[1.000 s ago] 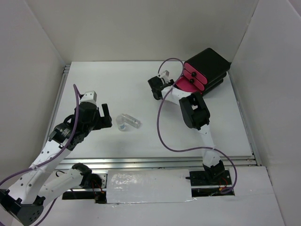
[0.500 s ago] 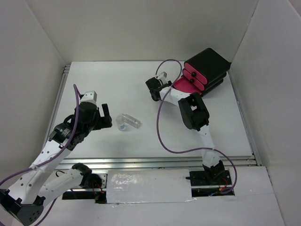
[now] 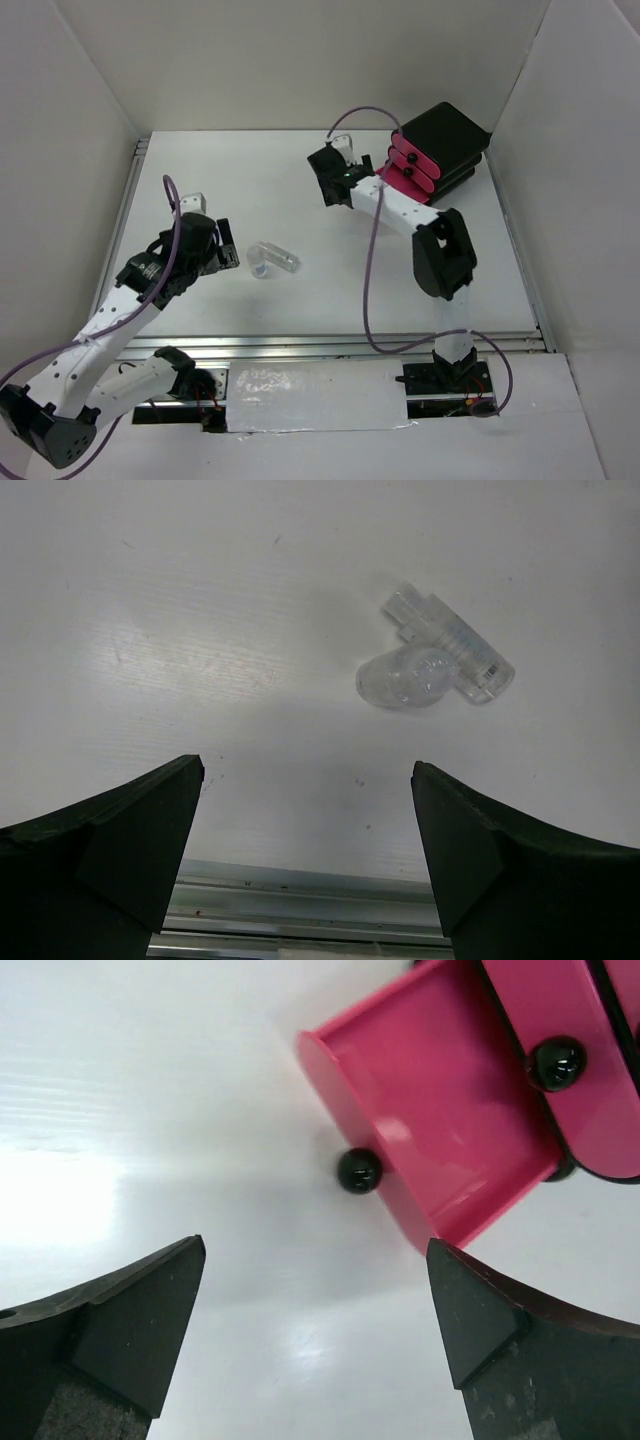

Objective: Organize the makeup

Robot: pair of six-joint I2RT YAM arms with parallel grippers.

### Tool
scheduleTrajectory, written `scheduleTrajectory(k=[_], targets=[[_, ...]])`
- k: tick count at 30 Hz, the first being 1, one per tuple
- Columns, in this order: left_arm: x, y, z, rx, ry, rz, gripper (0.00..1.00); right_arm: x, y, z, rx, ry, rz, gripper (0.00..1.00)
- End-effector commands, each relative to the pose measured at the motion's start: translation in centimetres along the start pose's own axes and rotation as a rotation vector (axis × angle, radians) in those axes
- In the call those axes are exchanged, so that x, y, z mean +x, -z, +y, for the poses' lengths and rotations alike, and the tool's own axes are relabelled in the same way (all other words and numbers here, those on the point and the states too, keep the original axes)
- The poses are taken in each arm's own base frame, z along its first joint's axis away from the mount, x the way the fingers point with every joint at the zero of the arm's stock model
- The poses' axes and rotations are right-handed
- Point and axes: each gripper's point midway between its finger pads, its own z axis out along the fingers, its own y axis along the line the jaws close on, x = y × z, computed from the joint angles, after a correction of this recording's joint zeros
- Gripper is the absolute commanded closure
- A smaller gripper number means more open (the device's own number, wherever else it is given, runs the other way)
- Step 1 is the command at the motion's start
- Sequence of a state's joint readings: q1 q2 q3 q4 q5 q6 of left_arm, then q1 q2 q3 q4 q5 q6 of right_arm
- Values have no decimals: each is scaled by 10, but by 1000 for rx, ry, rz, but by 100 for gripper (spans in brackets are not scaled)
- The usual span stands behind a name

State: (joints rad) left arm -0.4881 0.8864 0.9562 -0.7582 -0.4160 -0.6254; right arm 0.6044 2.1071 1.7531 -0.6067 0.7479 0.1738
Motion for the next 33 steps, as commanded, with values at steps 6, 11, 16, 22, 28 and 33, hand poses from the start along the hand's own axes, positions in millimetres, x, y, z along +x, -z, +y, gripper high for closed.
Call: scheduleTrajectory(k=[6, 11, 16, 22, 28, 33], targets=[[16, -31, -20, -25, 160, 24, 1, -30, 140, -16, -511, -368, -156, 0], [20, -56, -57, 106, 111, -52, 1, -5, 219, -2, -925, -403, -243, 0], [26, -75, -67, 71, 55, -58, 1, 18, 239, -14, -984, -446, -265, 0], [39, -108, -60, -69, 31, -33, 1, 33, 246, -20, -1000, -446, -262, 0], [53, -130, -56, -147, 19, -8, 17, 33, 254, -31, -994, -459, -291, 0], [50, -138, -57, -178, 5, -12, 58, 36, 257, -34, -995, -456, -290, 0]])
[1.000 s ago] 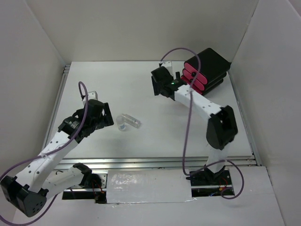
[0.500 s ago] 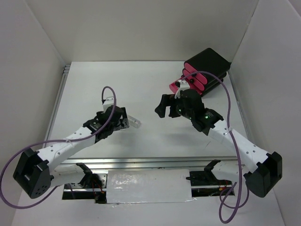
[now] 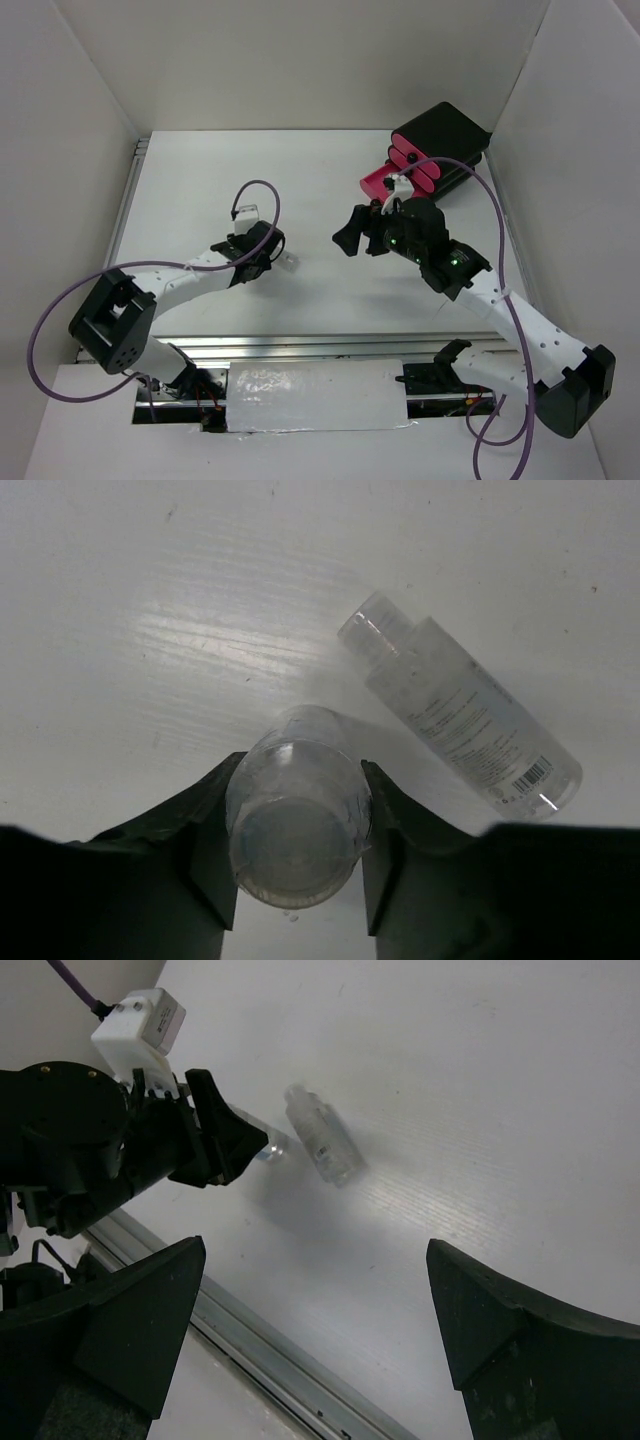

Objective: Organize the makeup

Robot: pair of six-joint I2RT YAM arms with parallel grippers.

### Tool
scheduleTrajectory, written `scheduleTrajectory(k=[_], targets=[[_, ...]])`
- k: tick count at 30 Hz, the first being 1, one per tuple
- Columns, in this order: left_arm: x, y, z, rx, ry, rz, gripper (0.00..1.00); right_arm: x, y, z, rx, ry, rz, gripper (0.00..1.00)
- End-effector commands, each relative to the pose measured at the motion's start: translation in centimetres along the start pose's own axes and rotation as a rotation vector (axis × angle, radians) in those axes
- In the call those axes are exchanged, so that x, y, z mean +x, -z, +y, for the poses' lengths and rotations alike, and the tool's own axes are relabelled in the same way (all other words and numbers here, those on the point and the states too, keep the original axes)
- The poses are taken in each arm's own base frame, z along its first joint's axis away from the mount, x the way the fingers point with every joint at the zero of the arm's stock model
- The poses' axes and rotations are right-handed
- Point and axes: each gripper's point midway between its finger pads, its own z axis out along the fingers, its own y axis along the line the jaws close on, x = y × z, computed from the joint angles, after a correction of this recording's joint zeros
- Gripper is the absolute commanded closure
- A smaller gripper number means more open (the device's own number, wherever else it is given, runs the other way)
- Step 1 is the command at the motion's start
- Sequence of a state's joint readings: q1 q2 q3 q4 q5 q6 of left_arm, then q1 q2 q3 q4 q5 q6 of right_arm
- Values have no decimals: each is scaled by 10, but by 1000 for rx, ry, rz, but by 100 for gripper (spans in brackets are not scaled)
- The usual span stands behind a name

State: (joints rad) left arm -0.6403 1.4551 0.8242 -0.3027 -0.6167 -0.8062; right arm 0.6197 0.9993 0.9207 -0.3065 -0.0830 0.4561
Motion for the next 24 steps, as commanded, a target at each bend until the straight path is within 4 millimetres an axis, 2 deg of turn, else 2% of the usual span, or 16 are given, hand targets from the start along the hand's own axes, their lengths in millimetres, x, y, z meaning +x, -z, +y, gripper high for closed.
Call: scheduleTrajectory(k=[1, 3, 4, 8, 9, 11, 14, 16, 17, 18, 21, 22, 23, 24], targets=[[-28, 2, -11, -7, 58, -77, 67, -7, 7, 8, -30, -1, -37, 0], [-32, 7, -8, -7, 66, -84, 88, -6, 9, 7, -28, -2, -44, 0], [-37, 16, -5, 4, 87, -96, 91, -5, 8, 6, -26, -4, -43, 0], [-58, 49, -2, 95, 134, -154, 97, 7, -4, 10, -82, 13, -9, 0], [-68, 64, -3, 149, 145, -172, 98, 9, -5, 16, -116, 21, -9, 0], [-75, 80, -6, 205, 147, -176, 99, 10, -5, 29, -218, 49, -29, 0], [-83, 113, -20, 375, 123, -174, 100, 9, 1, 48, -338, 116, -45, 0], [-86, 145, -37, 554, 78, -160, 100, 5, 10, 63, -437, 208, -70, 0], [-90, 163, -41, 631, 51, -176, 100, 12, 20, 77, -539, 252, -46, 0], [-84, 183, -54, 757, 21, -143, 100, 8, 29, 86, -584, 303, -69, 0], [-87, 236, -70, 1009, -50, -162, 100, 5, 44, 98, -661, 376, -87, 1], [-80, 262, -77, 1146, -91, -127, 100, 2, 48, 102, -679, 391, -85, 1], [-79, 276, -80, 1211, -101, -117, 100, 3, 51, 105, -699, 409, -78, 1], [-76, 299, -82, 1315, -129, -102, 100, 4, 57, 114, -762, 437, -65, 1]])
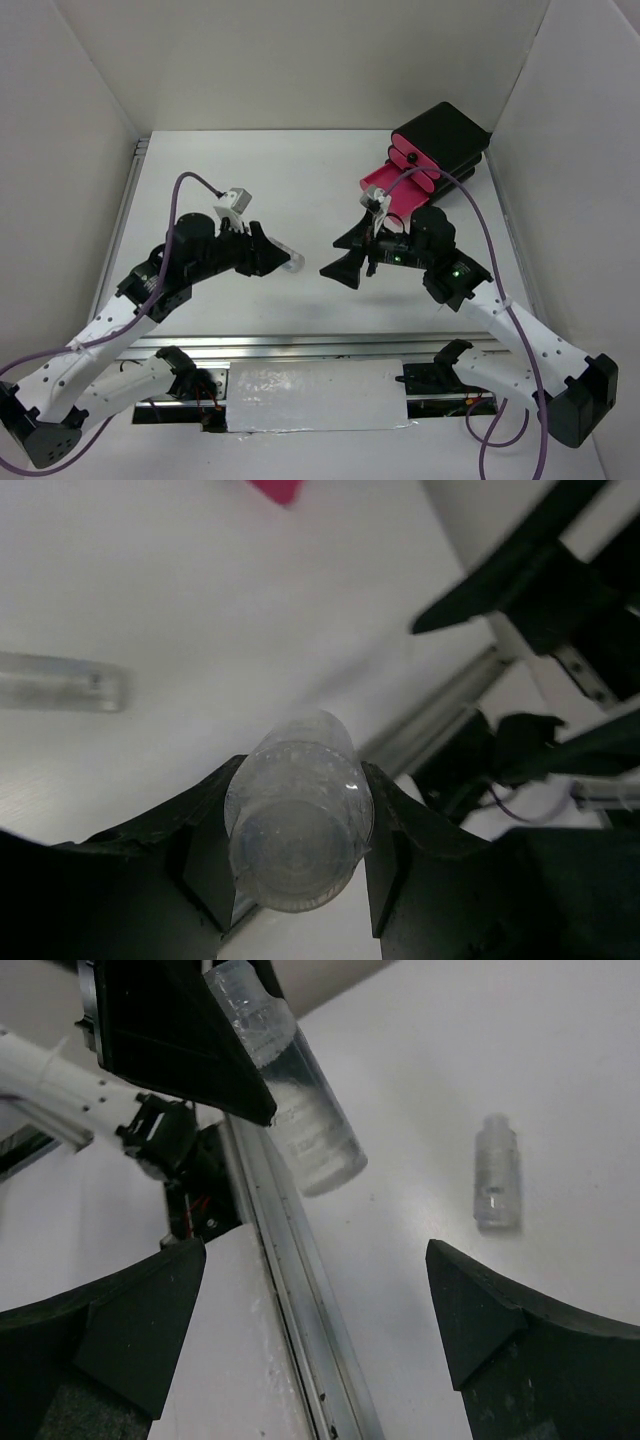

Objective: Organize the makeup

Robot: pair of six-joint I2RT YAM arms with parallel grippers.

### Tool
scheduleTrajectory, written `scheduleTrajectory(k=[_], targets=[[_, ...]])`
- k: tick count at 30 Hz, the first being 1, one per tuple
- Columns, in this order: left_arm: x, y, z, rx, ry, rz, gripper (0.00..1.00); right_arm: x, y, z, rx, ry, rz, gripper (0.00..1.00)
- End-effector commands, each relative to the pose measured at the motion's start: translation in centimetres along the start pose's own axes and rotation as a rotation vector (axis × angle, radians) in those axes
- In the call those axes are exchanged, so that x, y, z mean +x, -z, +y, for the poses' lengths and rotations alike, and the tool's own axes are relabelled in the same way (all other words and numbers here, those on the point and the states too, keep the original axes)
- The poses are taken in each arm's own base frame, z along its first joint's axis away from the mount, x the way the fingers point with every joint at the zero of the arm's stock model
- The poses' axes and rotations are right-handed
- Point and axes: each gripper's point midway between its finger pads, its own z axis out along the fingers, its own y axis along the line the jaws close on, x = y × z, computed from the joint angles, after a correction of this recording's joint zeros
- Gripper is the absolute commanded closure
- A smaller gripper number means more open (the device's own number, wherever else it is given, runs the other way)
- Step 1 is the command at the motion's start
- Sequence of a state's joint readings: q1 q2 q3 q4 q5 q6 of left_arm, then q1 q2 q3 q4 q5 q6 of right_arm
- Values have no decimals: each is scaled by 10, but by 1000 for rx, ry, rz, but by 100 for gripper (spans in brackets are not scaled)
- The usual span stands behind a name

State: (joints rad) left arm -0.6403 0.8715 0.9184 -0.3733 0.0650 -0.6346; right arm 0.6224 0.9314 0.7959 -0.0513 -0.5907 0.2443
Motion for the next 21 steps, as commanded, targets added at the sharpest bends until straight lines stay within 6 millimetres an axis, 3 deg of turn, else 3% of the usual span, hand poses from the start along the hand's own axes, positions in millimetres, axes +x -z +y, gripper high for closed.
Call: scheduleTrajectory(k=[1, 4, 8, 17, 21], targets=[[-12, 45, -96, 494, -104, 35, 100, -32, 8, 49, -245, 187, -52, 1], [-7, 67, -123, 682, -139, 70, 100, -29, 13, 72, -387, 179, -4, 1], [-9, 85, -137, 785, -162, 46, 100, -33, 17, 91, -495, 153, 28, 5], [-6, 87, -141, 827, -181, 60, 100, -20, 5, 119, -614, 74, 135, 8], [-3, 83, -139, 810, -180, 85, 100, -18, 1, 133, -640, 84, 153, 15]])
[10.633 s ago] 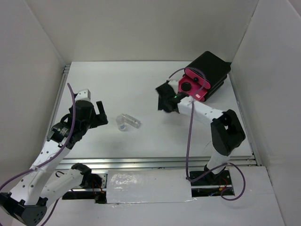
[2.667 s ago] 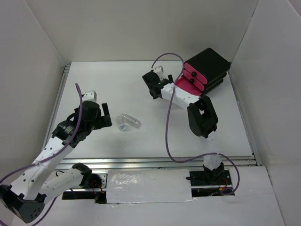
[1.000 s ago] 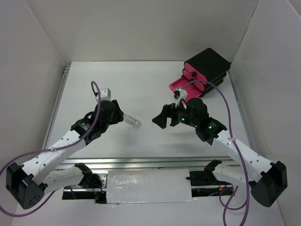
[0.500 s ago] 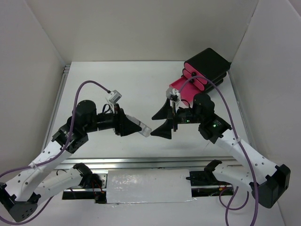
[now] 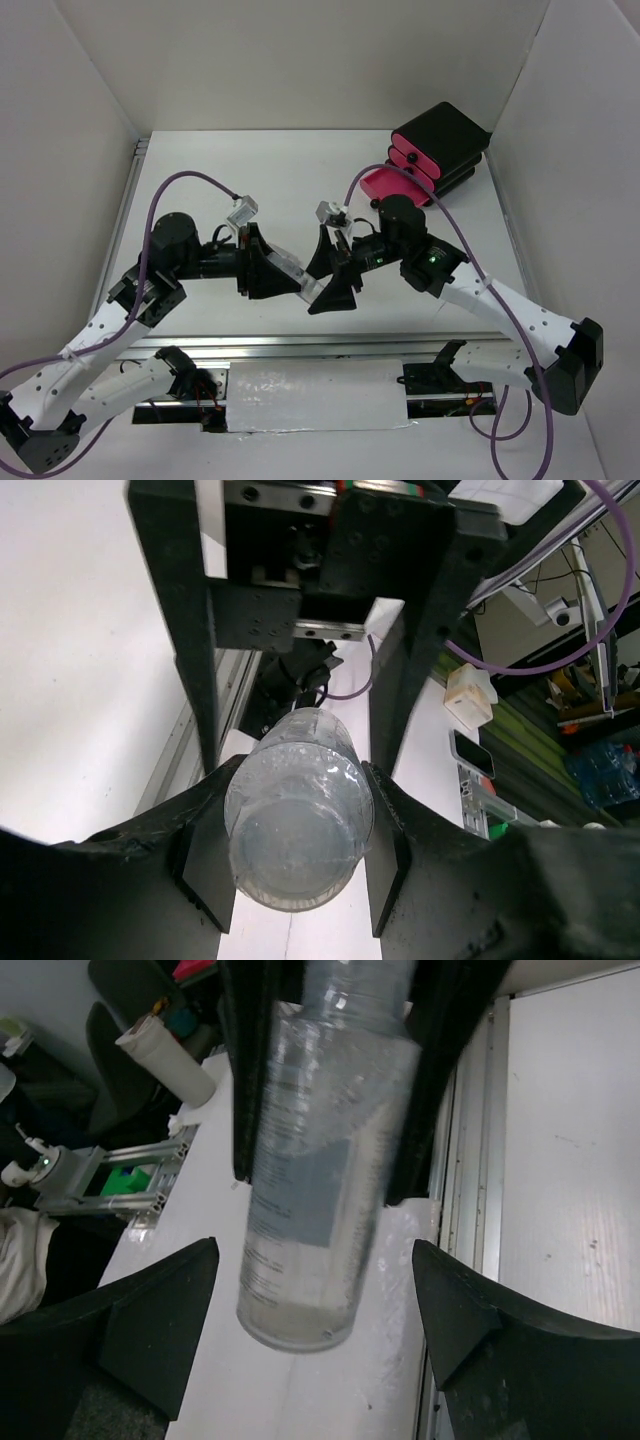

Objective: Organize the makeup

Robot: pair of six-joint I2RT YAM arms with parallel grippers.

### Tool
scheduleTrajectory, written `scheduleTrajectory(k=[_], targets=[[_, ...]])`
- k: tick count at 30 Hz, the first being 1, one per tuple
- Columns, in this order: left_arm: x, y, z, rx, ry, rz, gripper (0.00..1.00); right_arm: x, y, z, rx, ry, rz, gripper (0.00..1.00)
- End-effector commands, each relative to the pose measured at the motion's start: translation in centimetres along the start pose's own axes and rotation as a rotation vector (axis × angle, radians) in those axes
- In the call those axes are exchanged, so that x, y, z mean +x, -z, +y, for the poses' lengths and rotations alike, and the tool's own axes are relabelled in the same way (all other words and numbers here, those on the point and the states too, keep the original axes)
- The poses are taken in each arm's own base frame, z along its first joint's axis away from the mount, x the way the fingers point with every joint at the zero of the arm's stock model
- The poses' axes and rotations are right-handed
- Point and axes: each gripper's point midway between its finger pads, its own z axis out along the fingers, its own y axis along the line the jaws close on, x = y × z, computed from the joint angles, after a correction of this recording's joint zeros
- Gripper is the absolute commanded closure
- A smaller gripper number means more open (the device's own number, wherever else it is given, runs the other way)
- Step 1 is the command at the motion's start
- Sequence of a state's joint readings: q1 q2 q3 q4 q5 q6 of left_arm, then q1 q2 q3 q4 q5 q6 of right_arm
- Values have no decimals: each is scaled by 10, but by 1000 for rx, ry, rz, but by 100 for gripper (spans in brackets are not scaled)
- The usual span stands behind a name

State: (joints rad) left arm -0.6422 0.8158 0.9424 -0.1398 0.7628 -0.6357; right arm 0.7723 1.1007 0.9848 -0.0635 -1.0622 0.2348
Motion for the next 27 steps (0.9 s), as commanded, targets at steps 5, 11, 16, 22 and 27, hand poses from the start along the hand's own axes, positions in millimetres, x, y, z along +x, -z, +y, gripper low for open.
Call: scheduleTrajectory(k=[5, 11, 16, 22, 27], targets=[[-10, 3, -16, 50, -72, -11, 100, -28, -7, 15, -12, 48, 2, 34], [-8, 6, -9, -5, -69, 6, 96, -17, -19, 7, 23, 19, 73, 70], [-24, 6, -2, -87, -78, -26, 39, -16, -21, -15, 150, -10, 42, 98], [-53, 4, 7, -181, -67, -103, 1, -19, -20, -27, 225, -56, -1, 100], [-95, 25, 4, -325, -52, -267, 1, -13, -14, -71, 426, -115, 0, 100]])
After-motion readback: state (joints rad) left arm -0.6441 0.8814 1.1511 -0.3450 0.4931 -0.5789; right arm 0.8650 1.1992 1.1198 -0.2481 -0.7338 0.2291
